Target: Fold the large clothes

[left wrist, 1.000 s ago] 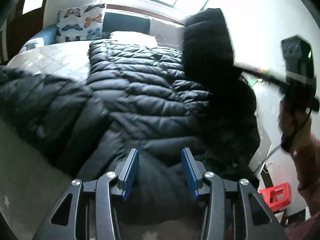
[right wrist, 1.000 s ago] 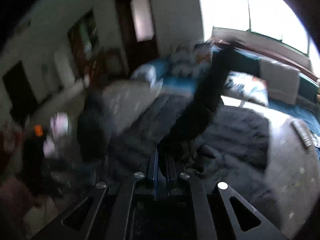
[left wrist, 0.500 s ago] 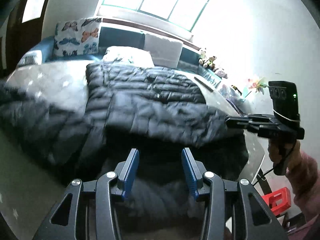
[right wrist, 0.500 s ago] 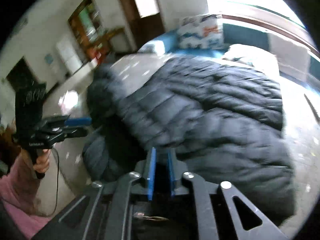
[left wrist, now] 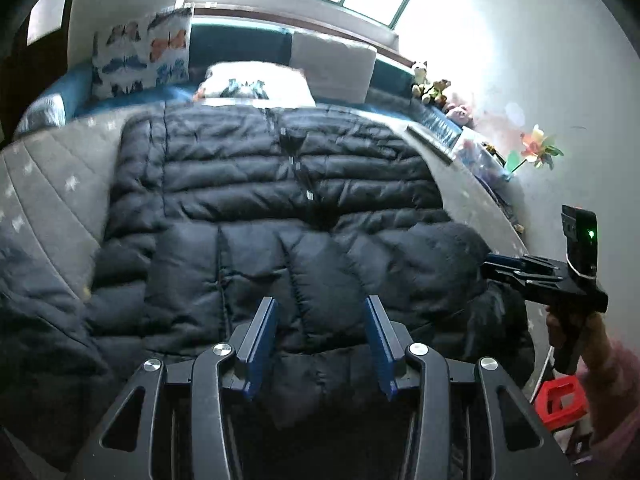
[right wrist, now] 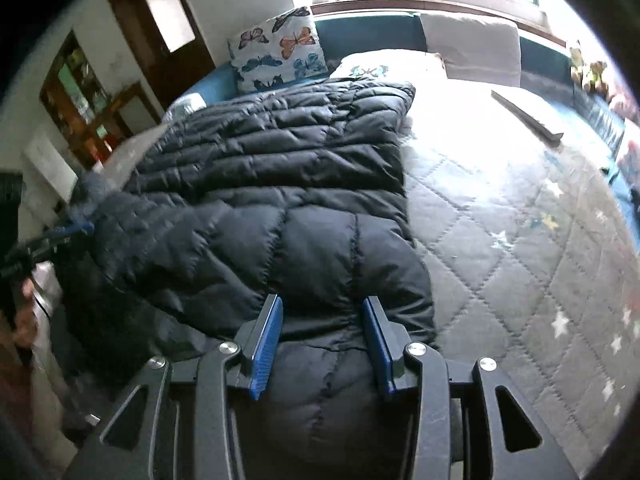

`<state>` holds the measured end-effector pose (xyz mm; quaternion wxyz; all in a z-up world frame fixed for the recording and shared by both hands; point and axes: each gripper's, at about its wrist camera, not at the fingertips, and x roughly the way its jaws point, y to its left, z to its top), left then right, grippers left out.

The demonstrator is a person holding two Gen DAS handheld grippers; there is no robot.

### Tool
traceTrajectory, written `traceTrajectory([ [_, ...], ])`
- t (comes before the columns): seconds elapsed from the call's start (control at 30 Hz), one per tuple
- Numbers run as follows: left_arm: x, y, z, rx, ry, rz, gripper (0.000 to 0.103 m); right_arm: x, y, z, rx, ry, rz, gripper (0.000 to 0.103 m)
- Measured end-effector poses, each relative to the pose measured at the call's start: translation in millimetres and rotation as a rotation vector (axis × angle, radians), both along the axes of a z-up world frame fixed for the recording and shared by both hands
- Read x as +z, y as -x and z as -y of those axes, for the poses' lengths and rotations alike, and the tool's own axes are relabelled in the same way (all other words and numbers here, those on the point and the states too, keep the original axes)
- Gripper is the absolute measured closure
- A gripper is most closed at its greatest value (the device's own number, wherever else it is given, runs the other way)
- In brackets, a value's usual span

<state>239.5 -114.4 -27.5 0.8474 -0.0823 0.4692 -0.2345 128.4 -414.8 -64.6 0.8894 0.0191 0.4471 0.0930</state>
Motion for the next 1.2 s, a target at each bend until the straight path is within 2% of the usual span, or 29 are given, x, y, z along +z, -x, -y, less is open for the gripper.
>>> traceTrajectory([
  [0.07, -14.3, 2.5, 2.1, 0.004, 0.017, -0.029, 0.055, -6.0, 2.6, 4.4, 0.009, 0.033, 0.008, 0.058],
  [0.2, -39.1, 8.5, -3.9, 0.027, 0.066, -0.065, 0.055, -12.8, 5.8, 12.0, 0.019, 0.033, 0.032, 0.059],
  [0.3, -36.2, 8.5, -12.6, 0.057, 0.108, -0.092, 0.055, -6.3, 2.2, 4.0, 0.01, 0.098, 0.009, 0.059],
  [0.37, -21.2, 12.1, -14.9, 0.069, 0.092, -0.044, 0.055, 4.7, 1.4, -2.8, -0.012, 0.128, 0.003, 0.059],
  [0.47, -6.5, 13.6, -16.7, 0.069, 0.077, 0.024, 0.055, 29.2, 5.1, -21.7, 0.021, 0.106, 0.053, 0.057],
  [0.53, -10.9, 4.8, -18.9, 0.091, 0.048, 0.015, 0.055, 41.4, 5.6, -42.3, 0.064, 0.09, 0.085, 0.057],
  [0.6, -29.5, -7.2, -23.3, 0.102, 0.034, -0.028, 0.055, 45.3, 3.4, -67.1, 0.126, 0.072, 0.094, 0.057],
  [0.67, -47.3, -12.7, -29.6, 0.11, 0.046, -0.069, 0.058, 39.5, -1.6, -89.9, 0.191, 0.076, 0.084, 0.057],
  [0.73, -51.4, -13.5, -32.4, 0.107, 0.059, -0.07, 0.059, 21.5, -10.4, -110.4, 0.232, 0.112, 0.046, 0.057],
  [0.83, -36.6, -4.9, -43.9, 0.091, 0.087, -0.045, 0.059, -13.5, -24.3, -122.1, 0.244, 0.193, -0.023, 0.057],
  [0.9, -16.2, 8.3, -64.7, 0.111, 0.068, 0.018, 0.059, -20.4, -25.5, -122.2, 0.245, 0.203, -0.034, 0.057],
  [0.97, 0.6, 20.2, -89.1, 0.168, 0.038, 0.076, 0.059, -9.8, -23.6, -122.3, 0.234, 0.208, -0.04, 0.057],
  [1.03, 14.0, 27.7, -129.7, 0.277, 0.018, 0.109, 0.058, 6.8, -20.8, -127.6, 0.248, 0.197, -0.018, 0.057],
  [1.13, 20.2, 33.4, -196.8, 0.52, -0.031, 0.114, 0.055, 29.0, -15.2, -144.7, 0.308, 0.181, 0.036, 0.057],
  [1.2, 13.8, 34.2, -246.1, 0.673, -0.011, 0.073, 0.055, 36.0, -14.7, -160.0, 0.358, 0.123, 0.038, 0.057],
])
